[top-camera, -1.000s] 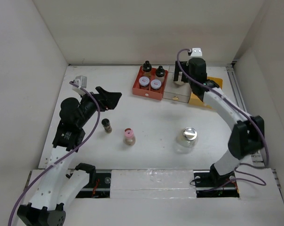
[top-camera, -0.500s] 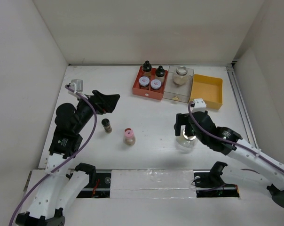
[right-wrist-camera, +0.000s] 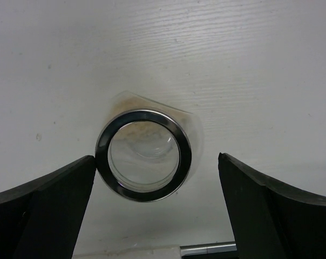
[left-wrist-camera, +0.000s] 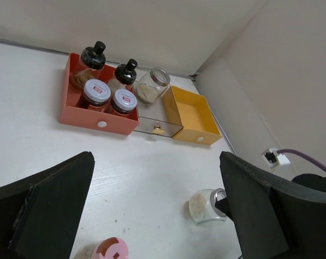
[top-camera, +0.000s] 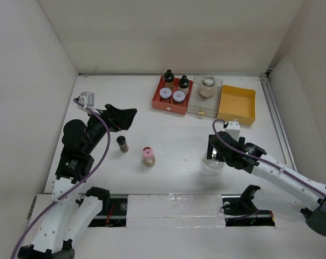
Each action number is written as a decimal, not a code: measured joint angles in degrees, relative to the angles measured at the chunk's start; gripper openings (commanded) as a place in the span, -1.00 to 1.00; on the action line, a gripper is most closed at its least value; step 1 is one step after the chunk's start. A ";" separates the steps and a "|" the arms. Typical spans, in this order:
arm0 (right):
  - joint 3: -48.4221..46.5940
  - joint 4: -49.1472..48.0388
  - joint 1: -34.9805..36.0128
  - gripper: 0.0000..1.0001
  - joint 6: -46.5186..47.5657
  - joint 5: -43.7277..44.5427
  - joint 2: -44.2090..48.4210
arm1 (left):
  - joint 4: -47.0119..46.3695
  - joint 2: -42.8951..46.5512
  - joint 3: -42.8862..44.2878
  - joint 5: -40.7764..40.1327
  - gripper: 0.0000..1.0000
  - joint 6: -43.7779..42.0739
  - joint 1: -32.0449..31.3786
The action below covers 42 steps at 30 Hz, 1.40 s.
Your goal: Organize the condiment bottles
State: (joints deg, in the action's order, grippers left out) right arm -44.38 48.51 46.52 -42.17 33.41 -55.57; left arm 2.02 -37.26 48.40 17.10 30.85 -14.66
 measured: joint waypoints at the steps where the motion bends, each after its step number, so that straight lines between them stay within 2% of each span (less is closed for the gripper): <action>1: 0.33 -0.68 -1.60 1.00 0.59 -0.81 0.07 | 0.04 0.00 0.00 0.00 0.98 0.00 0.00; 5: 1.77 -3.87 -5.64 1.00 4.13 -3.28 -0.04 | 0.44 0.00 0.00 -0.02 0.98 0.00 0.00; 9: 2.89 -7.06 -6.45 1.00 7.10 -5.86 -0.04 | 0.48 -0.11 0.00 -0.02 0.98 0.00 0.00; 10: 2.97 -7.65 -6.56 0.94 7.76 -6.43 -0.28 | 0.48 -0.11 0.00 -0.02 0.98 0.00 0.00; 15: 2.97 -10.45 -7.21 0.38 10.29 -7.45 -2.54 | 0.50 -0.28 0.00 -0.02 0.98 0.00 0.00; 18: 2.97 -12.20 -7.19 0.15 11.17 -7.45 -3.48 | 0.50 -0.46 0.00 -0.02 0.98 0.00 0.00; 24: 1.18 -11.30 -7.13 0.08 13.68 -7.06 -4.02 | 0.55 -0.83 0.00 0.00 0.98 0.00 0.00; 27: -4.76 -9.75 -7.37 0.08 18.05 -6.40 -4.31 | 0.50 -1.31 0.00 0.00 0.98 0.00 0.00; 30: -15.89 -12.37 -9.81 0.08 23.50 -7.87 -7.17 | 0.55 -1.84 0.00 0.02 0.98 0.00 0.00; 35: -31.95 -24.52 -15.65 0.08 30.47 -9.92 -17.79 | 0.50 -1.92 0.00 0.00 0.98 -0.07 0.00; 38: -37.44 -30.34 -19.30 0.08 32.85 -12.15 -25.40 | 0.57 -2.16 0.00 -0.02 0.98 -0.28 0.00; 42: -43.34 -33.05 -23.32 0.08 34.45 -15.06 -36.59 | 0.59 -2.84 0.00 -0.02 0.98 -0.39 0.00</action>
State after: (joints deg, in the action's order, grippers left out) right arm -87.72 15.46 23.20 -7.73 18.35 -92.16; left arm 2.61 -40.10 48.40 17.08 30.46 -14.66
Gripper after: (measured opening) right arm 0.752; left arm 0.990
